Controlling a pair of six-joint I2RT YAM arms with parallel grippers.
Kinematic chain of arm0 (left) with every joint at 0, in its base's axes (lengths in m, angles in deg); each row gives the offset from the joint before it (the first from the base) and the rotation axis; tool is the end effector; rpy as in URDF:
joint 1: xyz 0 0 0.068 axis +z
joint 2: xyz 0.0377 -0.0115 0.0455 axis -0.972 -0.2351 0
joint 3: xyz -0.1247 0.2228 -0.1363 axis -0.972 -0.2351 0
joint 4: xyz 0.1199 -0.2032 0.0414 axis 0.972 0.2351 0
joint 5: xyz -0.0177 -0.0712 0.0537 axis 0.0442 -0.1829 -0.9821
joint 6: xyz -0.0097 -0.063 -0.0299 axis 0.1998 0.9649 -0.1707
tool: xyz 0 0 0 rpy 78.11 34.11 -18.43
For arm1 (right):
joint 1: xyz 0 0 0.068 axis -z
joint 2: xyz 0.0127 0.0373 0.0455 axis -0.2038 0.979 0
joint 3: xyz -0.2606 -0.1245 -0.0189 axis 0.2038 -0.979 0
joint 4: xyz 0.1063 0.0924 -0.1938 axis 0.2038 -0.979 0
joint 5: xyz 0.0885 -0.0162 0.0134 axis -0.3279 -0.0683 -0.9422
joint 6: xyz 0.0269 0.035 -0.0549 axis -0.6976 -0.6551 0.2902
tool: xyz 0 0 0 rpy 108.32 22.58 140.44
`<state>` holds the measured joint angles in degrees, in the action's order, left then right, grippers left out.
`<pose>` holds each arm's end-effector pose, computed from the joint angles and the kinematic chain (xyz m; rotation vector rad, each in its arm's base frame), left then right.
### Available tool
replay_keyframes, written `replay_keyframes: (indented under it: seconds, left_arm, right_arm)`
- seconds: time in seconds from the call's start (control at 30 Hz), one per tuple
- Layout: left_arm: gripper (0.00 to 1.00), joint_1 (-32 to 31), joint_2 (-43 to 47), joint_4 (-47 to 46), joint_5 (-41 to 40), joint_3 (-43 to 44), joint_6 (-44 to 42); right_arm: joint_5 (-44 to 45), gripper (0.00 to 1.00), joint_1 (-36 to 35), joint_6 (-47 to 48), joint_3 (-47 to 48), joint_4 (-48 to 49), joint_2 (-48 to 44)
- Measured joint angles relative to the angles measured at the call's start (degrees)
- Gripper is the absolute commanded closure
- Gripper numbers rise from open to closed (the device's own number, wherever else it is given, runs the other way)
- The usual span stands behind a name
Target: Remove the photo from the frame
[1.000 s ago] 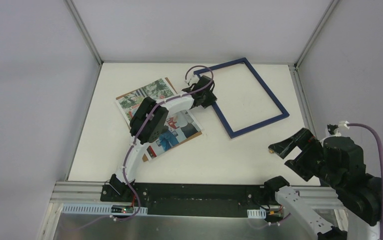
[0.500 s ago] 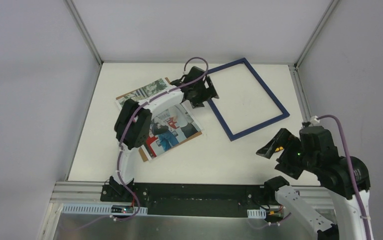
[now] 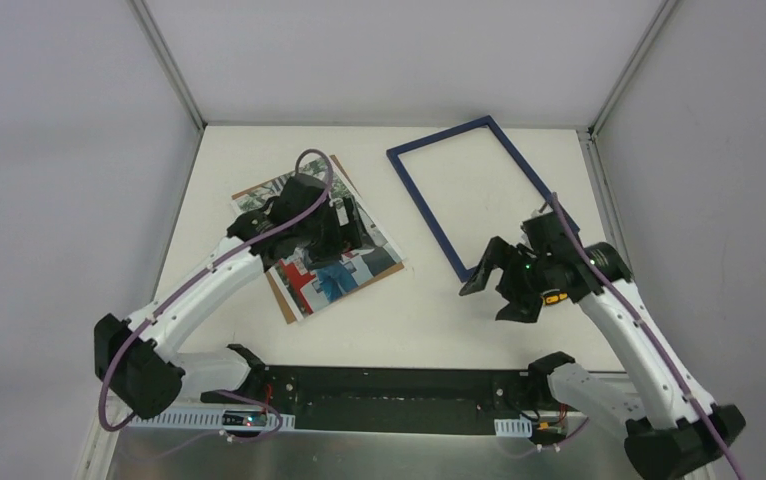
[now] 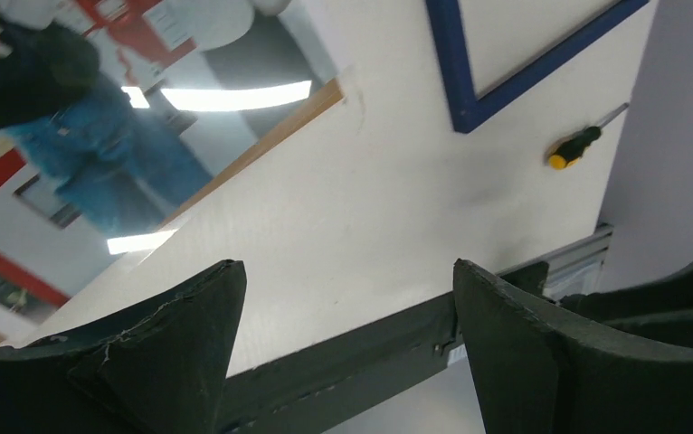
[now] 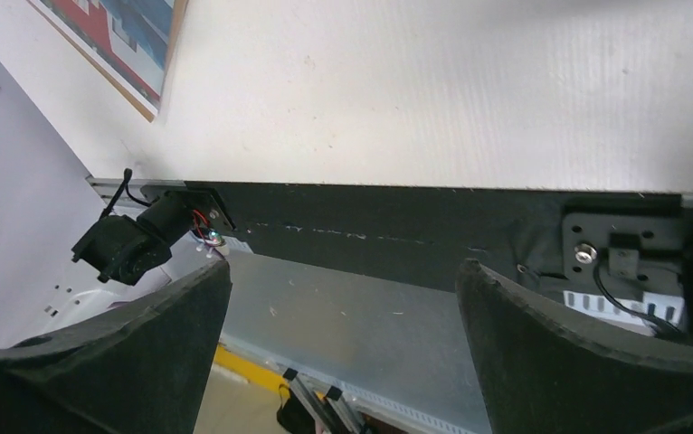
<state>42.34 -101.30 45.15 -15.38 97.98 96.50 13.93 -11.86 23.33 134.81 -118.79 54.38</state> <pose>0.2149 -0.1569 0.3297 -0.1467 2.3839 -0.9058 0.1050 0.0633 0.3098 0.1106 2.6930 0.7003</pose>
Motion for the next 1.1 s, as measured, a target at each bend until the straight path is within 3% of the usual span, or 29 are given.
replay_keyframes:
  seconds: [0.17,0.37,0.4,0.47,0.53,0.73,0.9,1.1]
  left_arm:
    - [0.12,0.26,6.78,6.21,-2.91,-5.60,-1.99]
    - [0.14,4.35,-1.38,9.18,-3.02,-2.38,-5.51]
    - [0.15,4.94,-3.76,9.42,-3.02,-0.92,-6.27]
    - [0.16,5.86,-8.74,9.42,-2.78,2.43,-7.89]
    - [0.17,6.86,-12.96,9.25,-2.19,5.55,-9.55]
    - [0.19,11.45,-19.61,8.74,0.31,8.48,-12.20]
    - [0.21,16.26,-23.43,8.79,2.34,8.48,-12.07]
    - [0.21,17.70,-26.05,8.59,4.90,8.39,-10.54]
  right_arm:
    - [-4.37,0.07,-0.02,0.90,-0.63,9.90,12.72]
    - [-7.19,0.27,-0.15,1.20,2.91,17.73,30.34]
    - [-7.34,0.32,-0.17,1.22,4.26,18.64,33.24]
    - [-7.58,0.51,-0.24,1.40,7.61,20.39,39.21]
    - [-8.11,0.59,-0.26,1.73,10.88,22.10,44.26]
    - [-8.96,0.67,-1.07,2.16,16.31,27.87,54.73]
    - [-8.79,0.72,-1.55,4.09,16.28,30.38,58.60]
    - [-8.70,0.80,-1.55,5.81,16.28,34.60,62.77]
